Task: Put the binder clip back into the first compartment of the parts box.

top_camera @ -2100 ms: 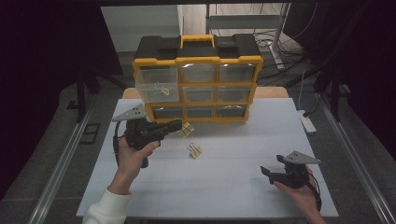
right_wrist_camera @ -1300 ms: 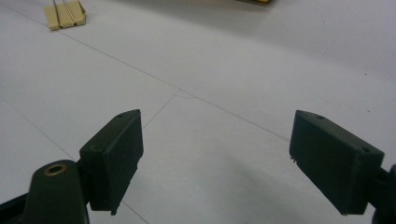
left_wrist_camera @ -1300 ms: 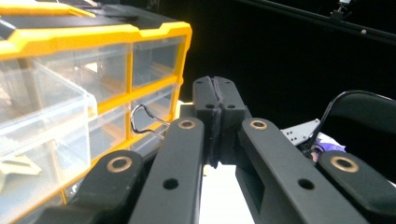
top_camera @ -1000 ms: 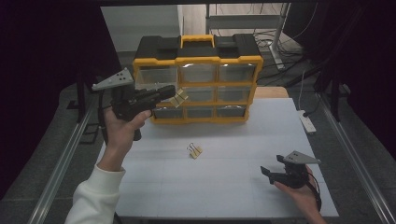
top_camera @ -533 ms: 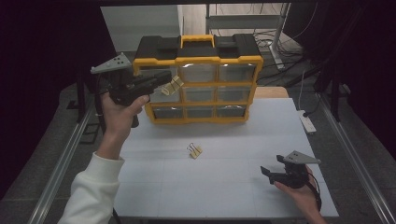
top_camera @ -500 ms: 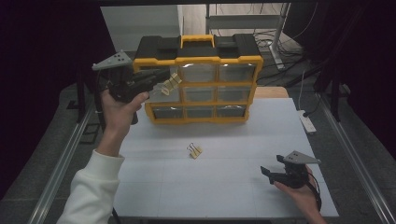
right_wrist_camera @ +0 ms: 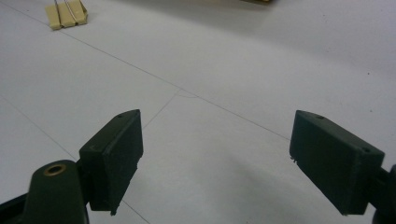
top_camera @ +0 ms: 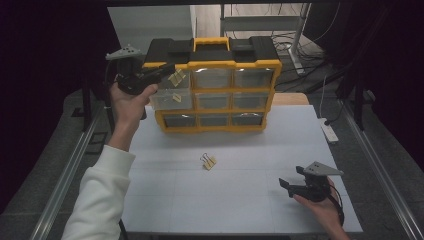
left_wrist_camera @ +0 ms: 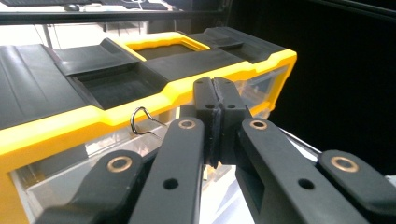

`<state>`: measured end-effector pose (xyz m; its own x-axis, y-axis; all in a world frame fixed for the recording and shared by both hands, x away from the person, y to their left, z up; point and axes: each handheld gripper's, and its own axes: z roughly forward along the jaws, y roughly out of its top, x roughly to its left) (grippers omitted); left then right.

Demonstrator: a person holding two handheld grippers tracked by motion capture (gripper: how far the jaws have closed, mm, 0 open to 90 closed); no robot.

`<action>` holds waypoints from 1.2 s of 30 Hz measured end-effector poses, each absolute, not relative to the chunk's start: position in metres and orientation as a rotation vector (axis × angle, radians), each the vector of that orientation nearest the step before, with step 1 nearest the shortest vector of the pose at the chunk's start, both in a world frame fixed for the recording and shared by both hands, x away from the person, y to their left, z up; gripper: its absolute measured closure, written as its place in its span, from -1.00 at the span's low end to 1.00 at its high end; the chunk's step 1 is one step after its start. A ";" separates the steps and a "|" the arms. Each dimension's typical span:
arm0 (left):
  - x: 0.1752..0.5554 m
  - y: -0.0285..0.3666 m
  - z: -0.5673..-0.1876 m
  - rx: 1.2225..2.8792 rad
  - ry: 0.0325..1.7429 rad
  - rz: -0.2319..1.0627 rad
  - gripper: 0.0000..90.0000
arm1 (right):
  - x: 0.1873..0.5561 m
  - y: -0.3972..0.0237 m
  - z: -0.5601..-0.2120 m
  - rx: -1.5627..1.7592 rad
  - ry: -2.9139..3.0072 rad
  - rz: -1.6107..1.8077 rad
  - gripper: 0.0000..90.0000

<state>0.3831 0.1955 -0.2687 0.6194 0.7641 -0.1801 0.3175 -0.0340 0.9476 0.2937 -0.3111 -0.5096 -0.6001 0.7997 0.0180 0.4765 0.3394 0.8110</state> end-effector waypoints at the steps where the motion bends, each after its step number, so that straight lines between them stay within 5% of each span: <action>1: 0.384 0.195 -0.269 1.621 0.918 0.460 0.98 | 0.294 -0.311 -0.510 1.124 2.225 1.152 -0.61; 8: 0.391 0.191 -0.272 1.628 0.950 0.476 0.92 | 0.294 -0.311 -0.510 1.123 2.227 1.155 -0.61; 12: 0.388 0.186 -0.273 1.620 0.912 0.449 0.30 | 0.294 -0.311 -0.510 1.123 2.229 1.150 -0.61; 18: 0.373 0.175 -0.274 1.639 0.850 0.447 -0.20 | 0.294 -0.311 -0.510 1.123 2.230 1.150 -0.61; 36: 0.319 0.155 -0.311 1.726 0.689 0.321 -0.34 | 0.293 -0.310 -0.510 1.121 2.234 1.151 -0.61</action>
